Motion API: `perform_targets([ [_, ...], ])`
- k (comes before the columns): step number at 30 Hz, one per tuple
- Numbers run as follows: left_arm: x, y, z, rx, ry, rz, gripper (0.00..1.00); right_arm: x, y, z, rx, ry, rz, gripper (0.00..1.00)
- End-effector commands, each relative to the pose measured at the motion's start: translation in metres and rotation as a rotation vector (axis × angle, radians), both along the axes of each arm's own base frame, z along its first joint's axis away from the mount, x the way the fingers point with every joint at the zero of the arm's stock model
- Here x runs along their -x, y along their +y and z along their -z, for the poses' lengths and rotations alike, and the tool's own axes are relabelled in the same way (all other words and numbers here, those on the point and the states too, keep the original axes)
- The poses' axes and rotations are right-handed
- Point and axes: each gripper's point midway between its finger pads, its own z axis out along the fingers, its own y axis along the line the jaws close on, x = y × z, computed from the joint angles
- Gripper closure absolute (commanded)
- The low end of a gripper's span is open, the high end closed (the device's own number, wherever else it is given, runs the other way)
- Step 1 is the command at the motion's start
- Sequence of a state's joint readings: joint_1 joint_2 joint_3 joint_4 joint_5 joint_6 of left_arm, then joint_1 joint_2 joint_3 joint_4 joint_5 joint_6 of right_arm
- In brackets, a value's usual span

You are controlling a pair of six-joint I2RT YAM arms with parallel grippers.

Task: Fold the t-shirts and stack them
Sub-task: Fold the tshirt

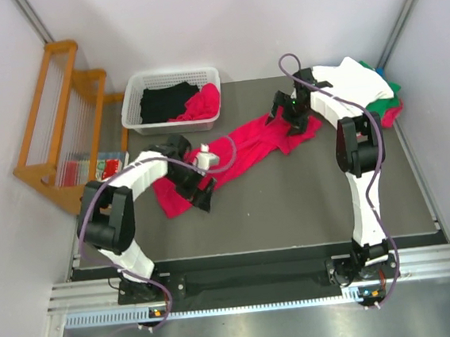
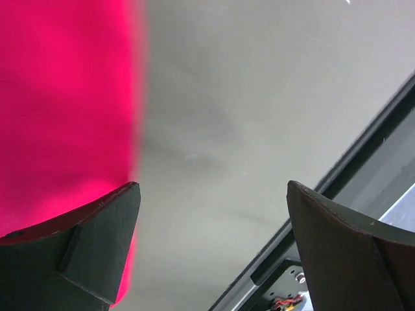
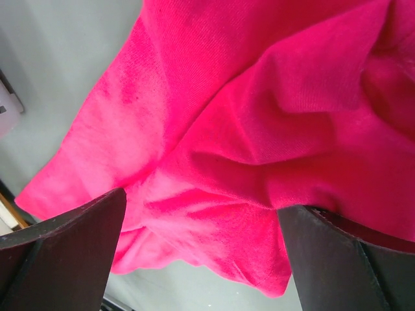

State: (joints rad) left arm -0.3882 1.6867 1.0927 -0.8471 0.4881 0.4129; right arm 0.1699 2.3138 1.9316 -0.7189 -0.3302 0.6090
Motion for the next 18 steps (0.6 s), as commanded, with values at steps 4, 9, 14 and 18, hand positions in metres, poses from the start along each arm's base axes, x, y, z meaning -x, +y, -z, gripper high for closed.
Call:
perform_targets([
  [4, -0.113, 0.082, -0.057, 0.142, -0.193, -0.365, 0.01, -0.018, -0.016, -0.01, 0.177, -0.146, -0.027, 0.0],
  [9, -0.132, 0.12, -0.049, 0.057, -0.247, -0.449, 0.01, -0.014, 0.003, -0.041, 0.187, -0.208, -0.061, 0.0],
  [14, -0.129, 0.123, -0.023, 0.028, -0.214, -0.472, 0.01, 0.005, 0.027, -0.059, 0.172, -0.245, -0.107, 0.0],
  [18, -0.129, 0.129, -0.01, 0.002, -0.214, -0.481, 0.01, 0.025, 0.055, -0.069, 0.153, -0.275, -0.186, 0.0],
])
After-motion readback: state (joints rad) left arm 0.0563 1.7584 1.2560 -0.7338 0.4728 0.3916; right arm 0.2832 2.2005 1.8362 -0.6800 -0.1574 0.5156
